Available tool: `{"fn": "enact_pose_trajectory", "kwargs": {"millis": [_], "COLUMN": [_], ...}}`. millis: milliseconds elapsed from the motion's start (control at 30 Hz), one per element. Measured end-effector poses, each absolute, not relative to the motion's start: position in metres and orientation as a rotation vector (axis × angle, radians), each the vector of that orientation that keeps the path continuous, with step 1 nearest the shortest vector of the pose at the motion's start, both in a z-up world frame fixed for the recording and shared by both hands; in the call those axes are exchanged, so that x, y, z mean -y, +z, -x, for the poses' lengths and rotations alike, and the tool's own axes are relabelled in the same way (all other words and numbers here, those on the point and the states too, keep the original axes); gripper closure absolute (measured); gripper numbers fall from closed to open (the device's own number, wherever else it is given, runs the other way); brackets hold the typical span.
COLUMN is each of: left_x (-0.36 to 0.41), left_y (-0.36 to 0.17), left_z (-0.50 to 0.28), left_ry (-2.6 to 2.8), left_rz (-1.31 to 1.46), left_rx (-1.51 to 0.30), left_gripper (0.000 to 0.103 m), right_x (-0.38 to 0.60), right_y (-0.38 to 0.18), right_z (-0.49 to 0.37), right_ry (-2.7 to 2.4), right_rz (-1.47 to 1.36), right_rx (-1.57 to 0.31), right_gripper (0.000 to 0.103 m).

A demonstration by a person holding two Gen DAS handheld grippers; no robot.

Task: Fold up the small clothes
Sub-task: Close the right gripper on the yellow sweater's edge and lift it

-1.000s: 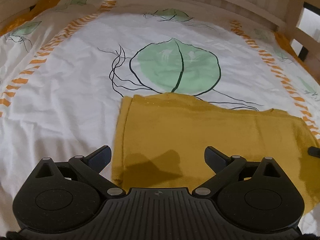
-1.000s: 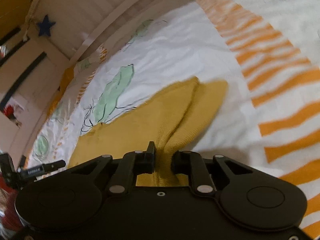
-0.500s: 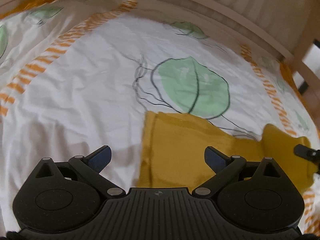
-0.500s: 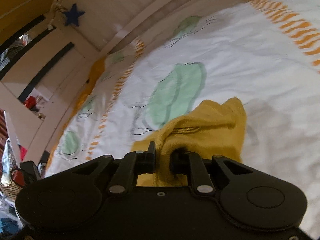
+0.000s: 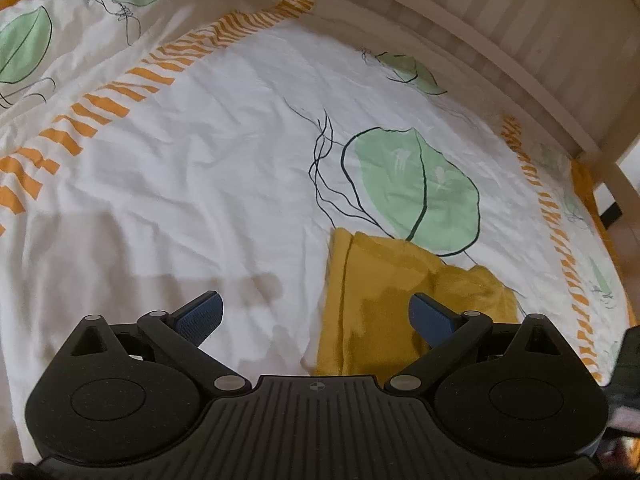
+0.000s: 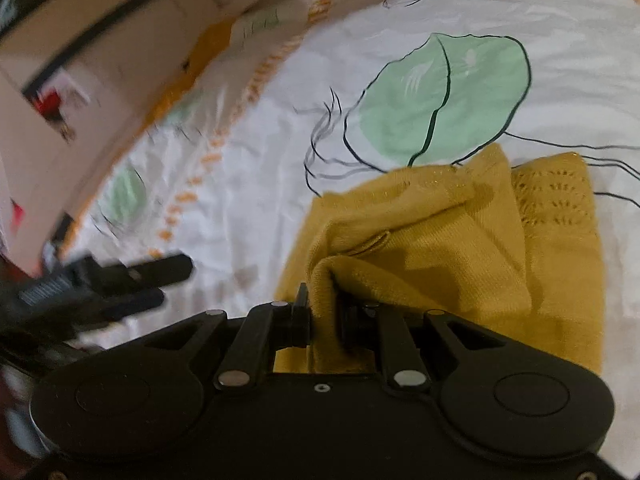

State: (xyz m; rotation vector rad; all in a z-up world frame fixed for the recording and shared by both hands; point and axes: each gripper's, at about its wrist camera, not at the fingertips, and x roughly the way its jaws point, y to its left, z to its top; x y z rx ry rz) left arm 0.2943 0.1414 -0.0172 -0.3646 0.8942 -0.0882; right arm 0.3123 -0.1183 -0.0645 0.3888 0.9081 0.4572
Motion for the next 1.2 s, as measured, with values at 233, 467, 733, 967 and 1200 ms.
{"fn": "enact_pose_trajectory", "kwargs": {"millis": [233, 467, 733, 967, 1200], "left_x": [-0.144, -0.151, -0.158, -0.150, -0.128], "left_y": [-0.017, -0.015, -0.015, -0.017, -0.016], "left_z": [-0.292, -0.289, -0.289, -0.289, -0.285], "left_ry": [-0.102, -0.082, -0.069, -0.105, -0.157], "left_rz": [0.370, 0.394, 0.410, 0.373, 0.276], "left_rx": [-0.897, -0.887, -0.884, -0.904, -0.898], "left_gripper": [0.003, 0.002, 0.003, 0.003, 0.003], "right_x": [0.095, 0.091, 0.117, 0.161, 0.197], "right_y": [-0.071, -0.057, -0.021, -0.013, -0.050], "right_z": [-0.311, -0.307, -0.291, -0.270, -0.265], "right_ry": [0.458, 0.540, 0.602, 0.481, 0.352], "right_rz": [-0.321, -0.364, -0.458, -0.381, -0.380], "right_rx": [-0.911, -0.880, -0.790, -0.703, -0.752], "right_gripper": [0.058, 0.036, 0.036, 0.036, 0.056]}}
